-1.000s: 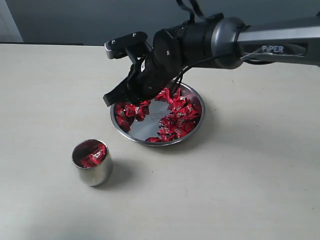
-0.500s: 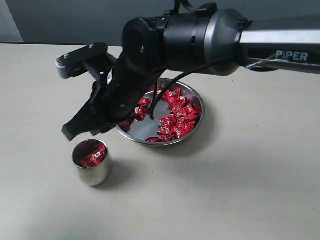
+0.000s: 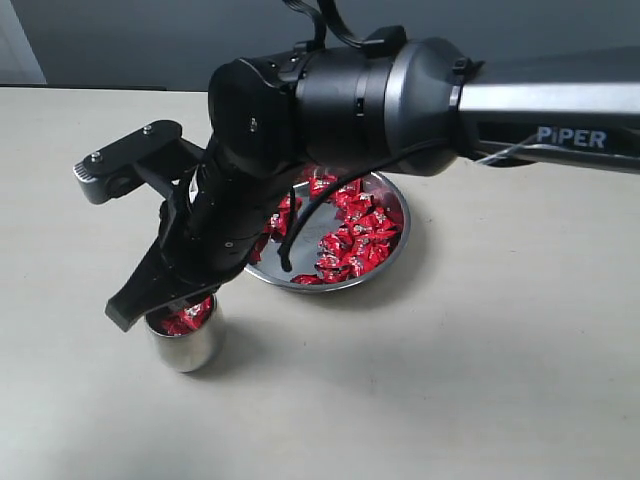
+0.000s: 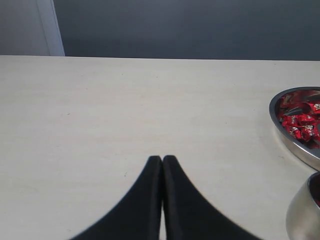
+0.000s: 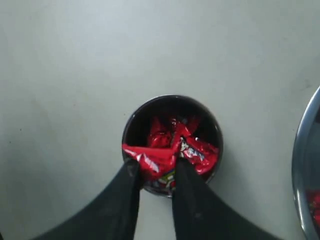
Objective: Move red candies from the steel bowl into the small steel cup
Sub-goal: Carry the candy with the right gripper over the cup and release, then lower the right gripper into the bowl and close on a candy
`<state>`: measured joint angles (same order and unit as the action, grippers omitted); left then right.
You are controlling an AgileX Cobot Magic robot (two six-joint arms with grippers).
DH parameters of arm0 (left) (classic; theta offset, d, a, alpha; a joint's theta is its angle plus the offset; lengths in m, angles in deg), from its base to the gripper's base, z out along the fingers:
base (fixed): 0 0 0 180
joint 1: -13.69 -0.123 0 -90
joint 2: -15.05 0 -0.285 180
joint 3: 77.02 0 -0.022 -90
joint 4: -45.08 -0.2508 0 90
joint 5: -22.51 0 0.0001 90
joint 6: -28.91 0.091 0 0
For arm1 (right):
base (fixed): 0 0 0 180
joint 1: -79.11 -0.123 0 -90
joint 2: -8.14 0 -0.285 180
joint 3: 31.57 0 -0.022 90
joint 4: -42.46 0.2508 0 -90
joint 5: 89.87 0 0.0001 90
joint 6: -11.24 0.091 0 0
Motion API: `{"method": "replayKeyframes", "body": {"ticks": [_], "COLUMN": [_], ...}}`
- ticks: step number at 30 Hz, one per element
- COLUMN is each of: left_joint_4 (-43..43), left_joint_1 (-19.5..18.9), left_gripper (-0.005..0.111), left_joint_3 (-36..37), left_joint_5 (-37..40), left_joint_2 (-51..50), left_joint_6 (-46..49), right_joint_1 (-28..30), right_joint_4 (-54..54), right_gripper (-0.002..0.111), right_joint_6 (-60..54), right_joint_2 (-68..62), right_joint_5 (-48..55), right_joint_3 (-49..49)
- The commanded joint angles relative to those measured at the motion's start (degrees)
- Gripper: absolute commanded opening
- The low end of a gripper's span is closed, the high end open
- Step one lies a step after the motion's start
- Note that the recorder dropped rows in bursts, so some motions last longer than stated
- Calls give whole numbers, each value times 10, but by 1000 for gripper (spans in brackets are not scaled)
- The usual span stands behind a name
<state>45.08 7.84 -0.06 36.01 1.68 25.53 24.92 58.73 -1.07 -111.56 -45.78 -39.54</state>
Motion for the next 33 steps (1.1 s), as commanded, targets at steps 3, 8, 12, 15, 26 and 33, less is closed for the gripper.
{"method": "replayKeyframes", "body": {"ticks": [3,8,12,15,26,33], "left_joint_4": [0,0,0,0,0,0], "left_joint_1": [3,3,3,3,3,3], "left_gripper": [0,0,0,0,0,0], "left_joint_3": [3,3,3,3,3,3], "left_joint_5": [-1,-1,-1,-1,-1,-1], "left_joint_2": [3,3,3,3,3,3], "left_joint_6": [-1,-1,-1,-1,-1,-1], "right_joint_1": [-1,-1,-1,-1,23,106], "right_joint_4": [-6,-6,-7,-7,-167,-222], "right_gripper": [31,32,36,46,47,47], "right_joint_6": [-11,-11,-26,-27,76,135], "right_joint_2": [3,3,3,3,3,-14], "right_joint_5": [-9,-10,-7,-6,-14,-29], "right_joint_3": [-2,-2,-2,-2,-2,-2]}}
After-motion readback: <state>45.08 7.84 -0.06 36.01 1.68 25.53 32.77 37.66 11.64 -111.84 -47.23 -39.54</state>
